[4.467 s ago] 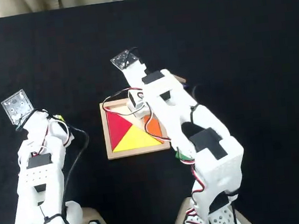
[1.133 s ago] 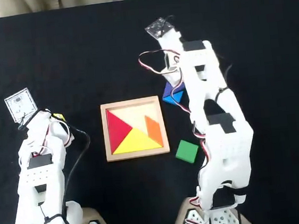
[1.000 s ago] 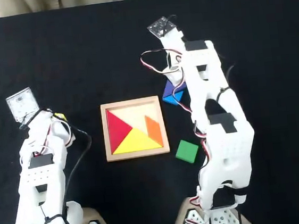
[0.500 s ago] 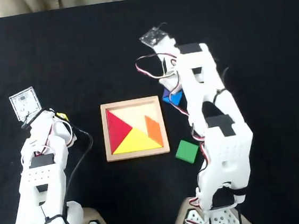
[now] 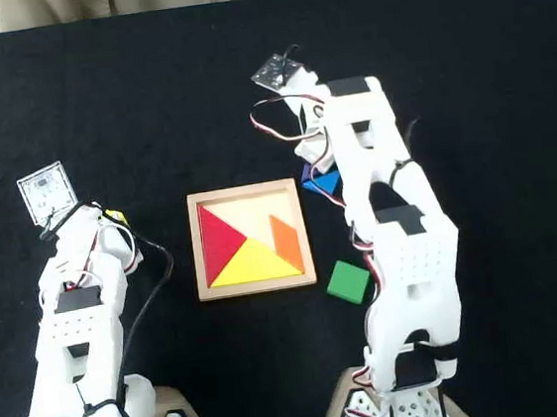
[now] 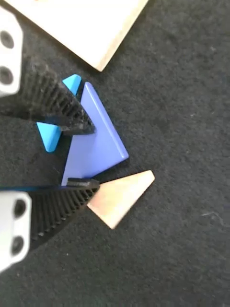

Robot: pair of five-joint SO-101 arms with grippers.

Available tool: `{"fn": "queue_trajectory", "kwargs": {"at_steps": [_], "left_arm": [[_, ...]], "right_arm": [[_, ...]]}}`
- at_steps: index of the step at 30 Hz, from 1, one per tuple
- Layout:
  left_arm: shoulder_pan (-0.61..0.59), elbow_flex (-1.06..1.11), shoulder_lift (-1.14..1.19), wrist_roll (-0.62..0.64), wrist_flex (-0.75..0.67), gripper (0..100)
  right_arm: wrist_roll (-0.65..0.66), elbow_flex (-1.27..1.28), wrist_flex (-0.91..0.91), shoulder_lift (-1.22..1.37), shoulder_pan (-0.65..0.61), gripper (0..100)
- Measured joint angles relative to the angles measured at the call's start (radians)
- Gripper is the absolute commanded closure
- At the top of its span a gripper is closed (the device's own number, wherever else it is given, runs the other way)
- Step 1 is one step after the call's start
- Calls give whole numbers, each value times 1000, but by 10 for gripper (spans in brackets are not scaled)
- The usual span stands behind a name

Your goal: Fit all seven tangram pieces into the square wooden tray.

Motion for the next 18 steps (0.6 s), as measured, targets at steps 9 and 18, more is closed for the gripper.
{"fn": "queue_trajectory", "kwargs": {"at_steps": [9, 18], "left_arm": [[0, 0, 0, 0, 0, 970], [0, 0, 0, 0, 0, 970]], "right_arm": [[152, -25, 94, 21, 0, 684], [278, -31, 130, 38, -5, 772]]}}
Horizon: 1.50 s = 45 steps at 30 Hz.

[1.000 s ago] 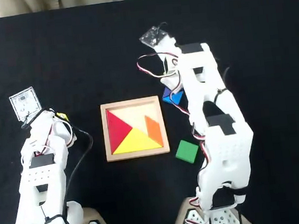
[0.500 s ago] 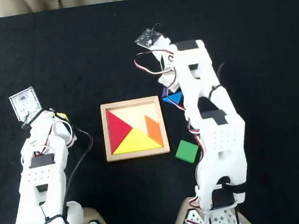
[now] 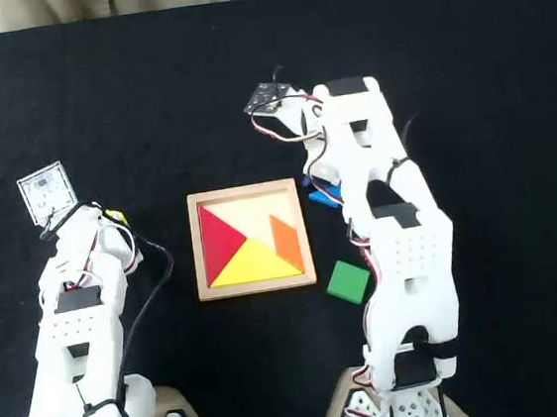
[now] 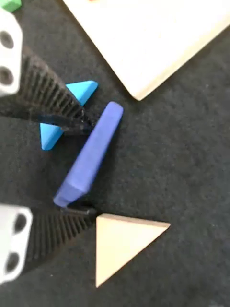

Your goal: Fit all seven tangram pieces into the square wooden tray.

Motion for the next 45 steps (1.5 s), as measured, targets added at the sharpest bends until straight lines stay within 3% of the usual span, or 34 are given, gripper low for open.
{"fn": "queue_trajectory", "kwargs": {"at_steps": [16, 21, 24, 36, 38, 43, 45], "left_arm": [[0, 0, 0, 0, 0, 970], [0, 0, 0, 0, 0, 970], [0, 0, 0, 0, 0, 970], [0, 0, 0, 0, 0, 970], [0, 0, 0, 0, 0, 970], [0, 0, 0, 0, 0, 970], [0, 0, 0, 0, 0, 970]], "right_arm": [[12, -52, 25, 32, -18, 782], [8, -55, 48, 32, -18, 929], [-44, -68, 91, 32, -17, 988], [-307, -68, 215, 32, 80, 972], [-313, -68, 218, 32, 100, 930], [-319, -68, 224, 32, 104, 668], [-310, -66, 226, 32, 100, 619]]}}
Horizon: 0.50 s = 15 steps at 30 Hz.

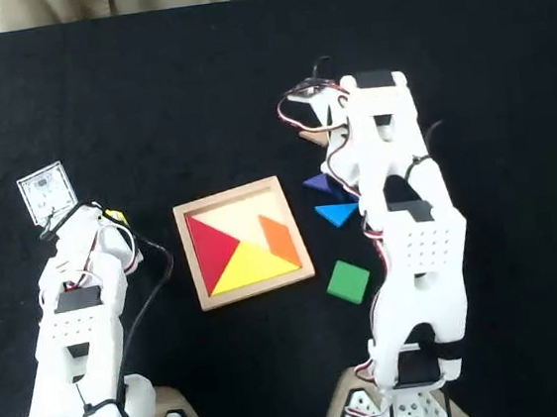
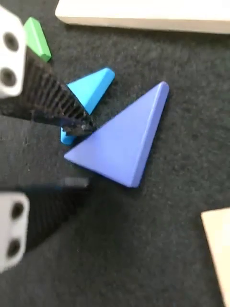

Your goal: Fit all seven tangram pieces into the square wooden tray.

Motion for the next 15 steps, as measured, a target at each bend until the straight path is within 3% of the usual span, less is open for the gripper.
{"fn": "queue_trajectory", "kwargs": {"at_steps": [8, 15], "left_arm": [[9, 0, 0, 0, 0, 970], [9, 0, 0, 0, 0, 970]], "right_arm": [[285, -41, -8, 5, -32, 617], [362, -123, -8, 5, -49, 644]]}}
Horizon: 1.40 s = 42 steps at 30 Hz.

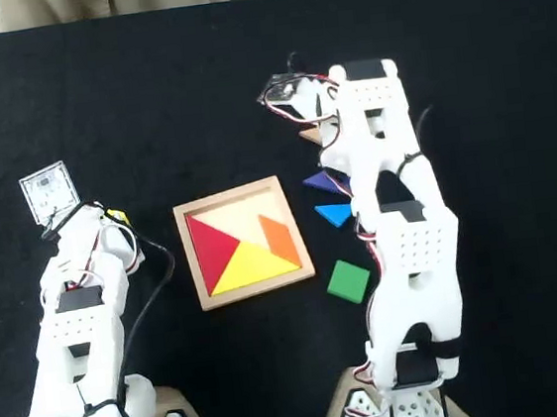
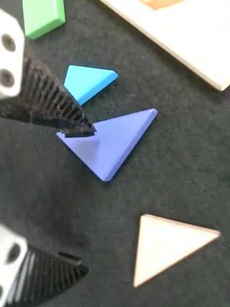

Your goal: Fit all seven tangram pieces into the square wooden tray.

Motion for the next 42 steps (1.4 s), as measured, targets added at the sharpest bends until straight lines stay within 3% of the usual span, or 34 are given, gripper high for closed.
{"fn": "queue_trajectory", "kwargs": {"at_steps": [5, 38, 42], "left_arm": [[0, 0, 0, 0, 0, 970], [0, 0, 0, 0, -6, 970], [0, 0, 0, 0, -6, 970]], "right_arm": [[6, 18, 0, 0, -46, 753], [28, 44, -49, 66, -29, 724], [28, 44, -49, 66, -29, 801]]}}
